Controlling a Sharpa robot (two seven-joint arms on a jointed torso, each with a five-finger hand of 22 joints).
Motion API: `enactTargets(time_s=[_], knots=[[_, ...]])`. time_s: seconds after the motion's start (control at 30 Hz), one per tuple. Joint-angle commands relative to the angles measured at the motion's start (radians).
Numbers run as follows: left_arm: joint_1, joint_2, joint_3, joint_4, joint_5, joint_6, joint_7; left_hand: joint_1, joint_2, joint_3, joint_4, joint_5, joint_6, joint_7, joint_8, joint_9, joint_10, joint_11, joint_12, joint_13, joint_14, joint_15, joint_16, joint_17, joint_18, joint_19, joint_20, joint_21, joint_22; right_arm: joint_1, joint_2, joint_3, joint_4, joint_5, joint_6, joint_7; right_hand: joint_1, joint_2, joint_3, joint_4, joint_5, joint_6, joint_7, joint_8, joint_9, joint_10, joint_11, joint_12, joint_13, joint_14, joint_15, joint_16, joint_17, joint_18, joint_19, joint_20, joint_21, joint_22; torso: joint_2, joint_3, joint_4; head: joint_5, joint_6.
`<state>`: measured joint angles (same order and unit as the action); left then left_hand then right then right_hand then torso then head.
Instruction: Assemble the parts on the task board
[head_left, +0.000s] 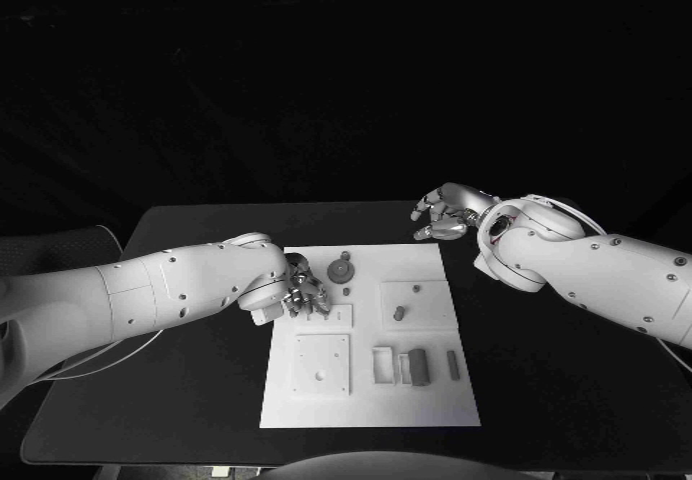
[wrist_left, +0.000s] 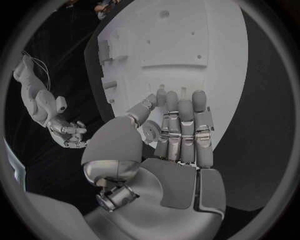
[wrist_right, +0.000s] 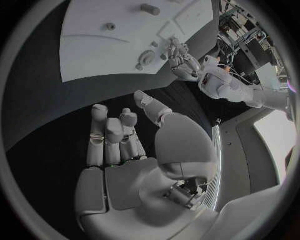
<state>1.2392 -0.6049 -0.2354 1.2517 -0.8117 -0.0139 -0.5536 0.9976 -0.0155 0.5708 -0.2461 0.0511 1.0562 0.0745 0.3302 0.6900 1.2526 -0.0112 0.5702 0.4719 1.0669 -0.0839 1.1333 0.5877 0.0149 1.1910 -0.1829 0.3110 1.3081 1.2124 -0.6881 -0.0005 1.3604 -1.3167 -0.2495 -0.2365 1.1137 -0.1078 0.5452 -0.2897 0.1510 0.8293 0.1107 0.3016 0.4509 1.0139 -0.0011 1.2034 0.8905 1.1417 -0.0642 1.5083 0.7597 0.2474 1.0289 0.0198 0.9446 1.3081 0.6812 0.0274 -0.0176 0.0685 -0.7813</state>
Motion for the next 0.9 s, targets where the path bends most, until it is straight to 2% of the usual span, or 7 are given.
enactTargets(time_s=[0.03,0.1,0.23,0.47,0.6,0.7,0.9], knots=[[-0.001,0.004,0.0,0.001,0.005,0.002,0.009,0.008,0.011,0.015,0.002,0.009,0.019,-0.002,0.008,0.01,0.006,-0.011,0.012,0.004,0.004,-0.013,0.014,0.0,0.002,0.009,-0.009,0.014,0.025,0.0,0.0,0.001,0.0,-0.002,0.01,0.005,-0.007,0.003,-0.003,0.0,0.001,0.036,0.045,-0.004,-0.001,-0.059,0.045,-0.004,-0.001,-0.006,0.002,-0.004,-0.001,0.014,-0.007,0.003,-0.004,0.015,0.0,0.0004,-0.0003,-0.001,0.0],[-0.001,0.004,0.0,0.002,0.005,0.002,0.008,0.006,0.01,0.018,0.002,0.011,0.023,-0.003,0.008,0.012,0.008,-0.013,0.016,0.006,0.005,-0.015,0.018,0.0,0.002,0.01,-0.01,0.019,0.025,0.0,0.0,0.001,0.001,-0.002,0.01,0.005,-0.007,0.003,-0.003,0.0,0.001,0.036,0.045,-0.004,-0.001,-0.059,0.045,-0.004,-0.001,-0.006,0.002,-0.004,-0.001,0.014,-0.007,0.003,-0.004,0.015,0.0,0.0003,-0.0002,-0.001,-0.001],[-0.001,0.004,0.0,0.003,0.003,-0.002,0.007,0.0,0.003,0.023,0.001,0.041,0.042,-0.011,0.013,0.019,0.021,-0.022,0.037,0.014,0.016,-0.025,0.04,0.003,0.002,0.023,-0.018,0.042,0.026,-0.001,0.0,0.001,0.001,-0.002,0.011,0.005,-0.007,0.003,-0.003,0.0,0.001,0.035,0.046,-0.005,-0.001,-0.059,0.045,-0.004,-0.001,-0.006,0.002,-0.004,-0.001,0.014,-0.007,0.003,-0.004,0.015,0.0,0.0003,-0.0001,-0.001,-0.002],[-0.001,0.005,0.0,0.006,-0.009,-0.026,0.005,-0.018,-0.017,0.027,-0.001,0.17,0.084,-0.03,0.028,0.044,0.046,-0.043,0.088,0.038,0.041,-0.05,0.091,0.005,0.001,0.046,-0.04,0.104,0.026,-0.001,0.0,0.001,0.001,-0.002,0.012,0.006,-0.006,0.003,-0.002,0.0,0.001,0.035,0.046,-0.005,-0.002,-0.06,0.046,-0.004,-0.002,-0.006,0.002,-0.004,-0.001,0.014,-0.007,0.003,-0.004,0.015,0.0,0.0002,0.0001,-0.002,-0.003],[-0.001,0.006,0.0,0.007,-0.014,-0.046,-0.002,-0.024,-0.035,0.028,-0.004,0.26,0.109,-0.043,0.039,0.065,0.062,-0.056,0.118,0.053,0.058,-0.065,0.119,0.005,0.001,0.061,-0.053,0.142,0.026,-0.001,-0.001,0.001,0.001,-0.002,0.012,0.006,0.003,0.001,0.0,-0.002,0.002,0.034,0.046,-0.006,-0.002,-0.06,0.046,-0.003,-0.002,-0.007,0.003,-0.004,-0.001,0.014,-0.008,0.002,-0.004,0.015,0.0,0.0003,0.0004,-0.004,-0.004],[-0.001,0.006,0.0,0.007,-0.017,-0.042,-0.006,-0.028,-0.043,0.028,-0.001,0.292,0.123,-0.051,0.045,0.082,0.07,-0.064,0.137,0.063,0.069,-0.076,0.138,0.003,0.001,0.069,-0.062,0.168,0.026,-0.001,-0.002,0.001,0.001,-0.002,0.013,0.006,0.003,0.001,0.0,-0.002,0.002,0.034,0.046,-0.006,-0.002,-0.06,0.046,-0.003,-0.002,-0.007,0.003,-0.004,-0.001,0.014,-0.008,0.002,-0.004,0.015,0.0,0.0,-0.0002,-0.004,-0.004],[-0.001,0.007,-0.001,0.01,-0.03,-0.021,-0.018,-0.03,-0.052,0.03,0.0,0.32,0.137,-0.058,0.049,0.104,0.077,-0.072,0.159,0.073,0.078,-0.087,0.159,-0.003,-0.001,0.073,-0.072,0.199,0.025,-0.001,-0.001,0.001,0.001,-0.002,0.014,0.006,0.003,0.001,0.0,-0.002,0.001,0.034,0.046,-0.006,-0.002,-0.061,0.046,-0.003,-0.002,-0.007,0.003,-0.004,-0.001,0.014,-0.008,0.002,-0.004,0.015,0.0,0.0001,0.0003,-0.002,-0.005]])
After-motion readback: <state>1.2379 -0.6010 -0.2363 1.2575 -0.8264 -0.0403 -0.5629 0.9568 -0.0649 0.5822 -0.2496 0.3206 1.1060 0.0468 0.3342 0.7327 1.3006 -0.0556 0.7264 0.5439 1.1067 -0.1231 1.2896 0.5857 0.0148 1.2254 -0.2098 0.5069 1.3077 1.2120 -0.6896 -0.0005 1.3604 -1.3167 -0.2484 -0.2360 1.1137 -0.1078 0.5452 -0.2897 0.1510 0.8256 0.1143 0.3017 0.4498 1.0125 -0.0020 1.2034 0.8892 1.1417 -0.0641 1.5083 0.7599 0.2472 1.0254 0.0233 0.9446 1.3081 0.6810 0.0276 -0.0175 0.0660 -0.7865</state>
